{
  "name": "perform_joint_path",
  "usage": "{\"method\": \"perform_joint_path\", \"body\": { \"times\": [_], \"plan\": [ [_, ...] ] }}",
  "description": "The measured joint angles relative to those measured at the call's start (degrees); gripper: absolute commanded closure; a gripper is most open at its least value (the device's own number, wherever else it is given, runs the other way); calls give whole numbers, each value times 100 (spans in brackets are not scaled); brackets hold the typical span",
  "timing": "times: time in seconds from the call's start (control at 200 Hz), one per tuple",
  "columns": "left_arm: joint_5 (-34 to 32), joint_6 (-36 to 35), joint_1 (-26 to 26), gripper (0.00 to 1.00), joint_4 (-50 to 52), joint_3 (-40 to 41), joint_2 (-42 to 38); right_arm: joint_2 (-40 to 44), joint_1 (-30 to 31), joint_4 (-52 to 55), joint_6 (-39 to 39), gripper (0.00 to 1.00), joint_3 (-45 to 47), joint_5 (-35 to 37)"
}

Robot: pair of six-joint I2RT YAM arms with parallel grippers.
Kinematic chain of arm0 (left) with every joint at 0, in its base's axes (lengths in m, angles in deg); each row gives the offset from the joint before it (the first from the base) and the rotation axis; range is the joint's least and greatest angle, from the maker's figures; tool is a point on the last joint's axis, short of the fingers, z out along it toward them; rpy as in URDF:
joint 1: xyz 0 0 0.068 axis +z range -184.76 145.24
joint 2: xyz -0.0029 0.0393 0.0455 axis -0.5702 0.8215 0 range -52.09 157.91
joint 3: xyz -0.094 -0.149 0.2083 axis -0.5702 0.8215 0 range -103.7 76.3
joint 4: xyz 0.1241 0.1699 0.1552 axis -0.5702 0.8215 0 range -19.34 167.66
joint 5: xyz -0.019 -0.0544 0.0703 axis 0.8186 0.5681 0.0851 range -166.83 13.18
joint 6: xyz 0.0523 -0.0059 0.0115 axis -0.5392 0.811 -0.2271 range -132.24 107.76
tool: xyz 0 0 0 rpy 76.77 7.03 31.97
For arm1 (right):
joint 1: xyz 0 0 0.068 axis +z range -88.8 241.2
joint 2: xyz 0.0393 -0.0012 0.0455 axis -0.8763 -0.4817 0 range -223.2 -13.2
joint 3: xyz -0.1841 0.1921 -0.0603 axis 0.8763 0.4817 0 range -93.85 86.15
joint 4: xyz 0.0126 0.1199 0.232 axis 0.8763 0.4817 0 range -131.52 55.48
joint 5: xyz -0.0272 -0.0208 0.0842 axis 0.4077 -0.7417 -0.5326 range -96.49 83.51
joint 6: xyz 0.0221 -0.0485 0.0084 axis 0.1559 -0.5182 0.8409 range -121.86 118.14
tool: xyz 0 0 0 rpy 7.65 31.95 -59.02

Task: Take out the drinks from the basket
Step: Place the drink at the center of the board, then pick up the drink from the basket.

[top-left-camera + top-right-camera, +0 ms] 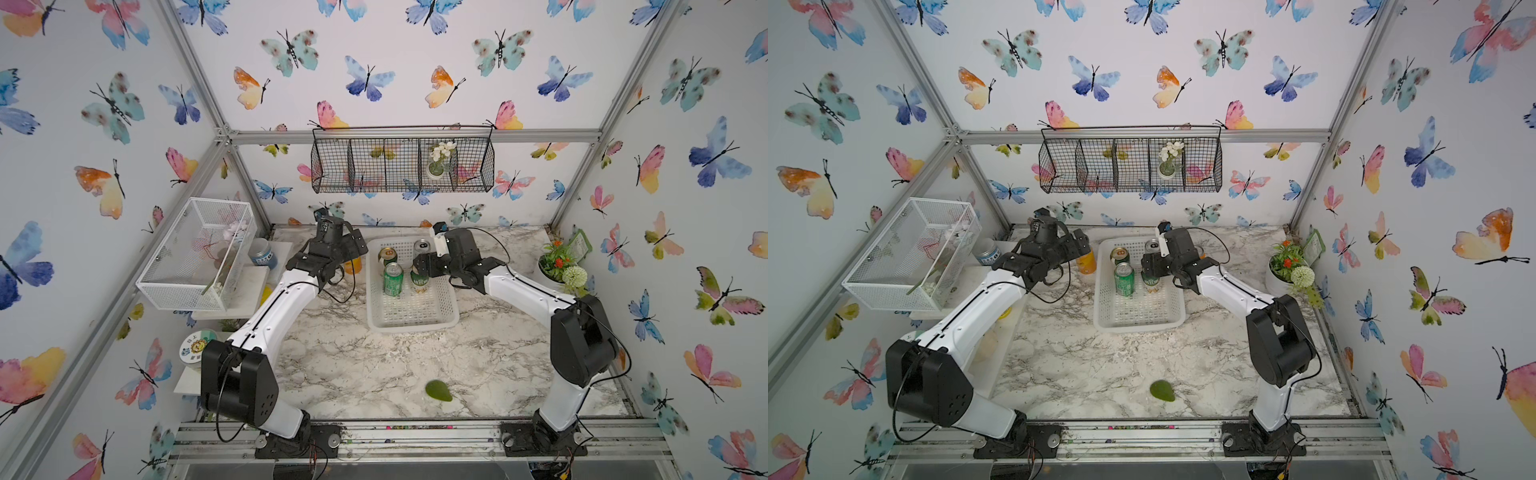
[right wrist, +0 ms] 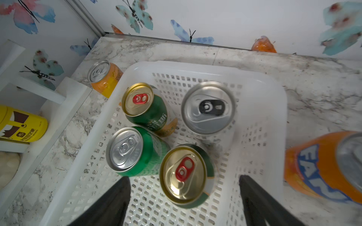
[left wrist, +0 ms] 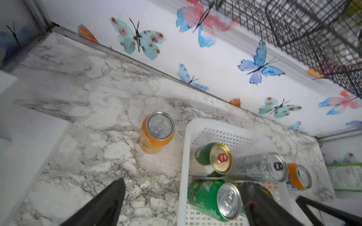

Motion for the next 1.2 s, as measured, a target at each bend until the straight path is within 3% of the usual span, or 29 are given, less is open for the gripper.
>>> {"method": "perform_joint_path", "body": {
  "times": [0.285, 0.756, 1.201],
  "plan": [
    [140, 2, -79, 1, 94, 925, -551, -404, 76, 223, 83, 11, -116, 463],
    [275, -127, -79, 1, 83, 1040, -592, -710, 98, 13, 111, 17, -149, 326],
    [293, -155, -79, 1, 81, 1040, -507, -911, 127, 2, 109, 45, -278, 302]
  ]
}}
